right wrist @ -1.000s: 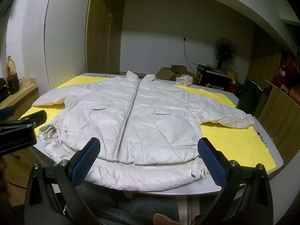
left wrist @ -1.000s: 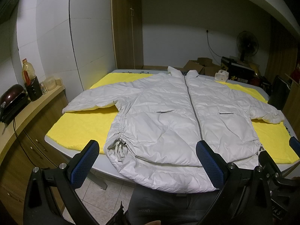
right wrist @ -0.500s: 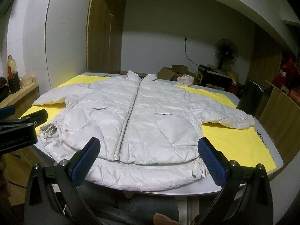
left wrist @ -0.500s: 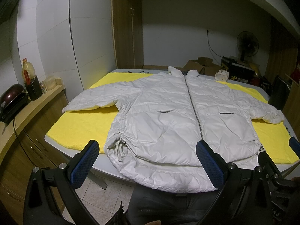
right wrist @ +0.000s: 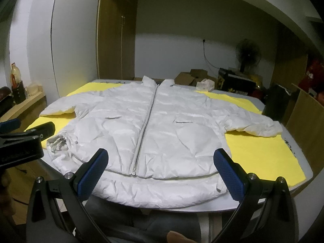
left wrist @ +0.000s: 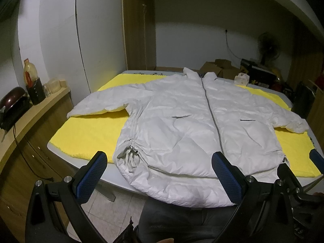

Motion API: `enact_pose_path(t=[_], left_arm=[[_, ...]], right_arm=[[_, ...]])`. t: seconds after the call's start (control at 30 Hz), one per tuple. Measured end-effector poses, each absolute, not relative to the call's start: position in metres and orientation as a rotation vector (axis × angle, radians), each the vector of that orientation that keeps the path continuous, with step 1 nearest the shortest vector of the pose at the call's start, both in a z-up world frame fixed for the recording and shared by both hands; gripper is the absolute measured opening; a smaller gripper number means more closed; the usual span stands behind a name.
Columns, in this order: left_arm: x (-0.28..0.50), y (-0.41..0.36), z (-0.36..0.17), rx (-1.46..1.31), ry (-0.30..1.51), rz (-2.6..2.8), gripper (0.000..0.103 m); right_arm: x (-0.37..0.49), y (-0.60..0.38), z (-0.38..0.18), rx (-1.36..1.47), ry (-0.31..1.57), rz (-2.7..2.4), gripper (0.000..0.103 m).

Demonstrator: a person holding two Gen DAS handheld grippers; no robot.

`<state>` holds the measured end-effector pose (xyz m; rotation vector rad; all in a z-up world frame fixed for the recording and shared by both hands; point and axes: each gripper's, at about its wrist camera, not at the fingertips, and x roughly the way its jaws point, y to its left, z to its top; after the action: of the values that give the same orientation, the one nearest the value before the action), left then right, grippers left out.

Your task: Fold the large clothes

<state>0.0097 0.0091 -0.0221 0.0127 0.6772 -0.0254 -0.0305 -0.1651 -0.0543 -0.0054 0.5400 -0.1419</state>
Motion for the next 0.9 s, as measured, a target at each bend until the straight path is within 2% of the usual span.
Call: enact_pose_path(t=[0.33, 0.5, 0.7, 0.9], left_arm=[[0.036, 0.035, -0.034, -0.101, 0.727, -0.094, 0.103], [0.100, 0.126, -0.057, -0.520, 0.822, -0.327, 0.103], [0.214, 0.275, -0.107, -0.833, 0.879, -0.312, 0.103], [0.275, 0.375, -0.178, -1.155, 0.905, -0.179, 0.102]], right_arm=[[-0.026, -0.150, -0.058, -0.014, 0.510, -0.046, 0.103], [0.014, -0.146, -0.084, 0.027, 0.674, 0.200, 0.103], [0.060, -0.143, -0.075, -0.064, 0.685, 0.268, 0.103], [0.093, -0.136, -0.071, -0.081, 0.715, 0.275, 0.103]])
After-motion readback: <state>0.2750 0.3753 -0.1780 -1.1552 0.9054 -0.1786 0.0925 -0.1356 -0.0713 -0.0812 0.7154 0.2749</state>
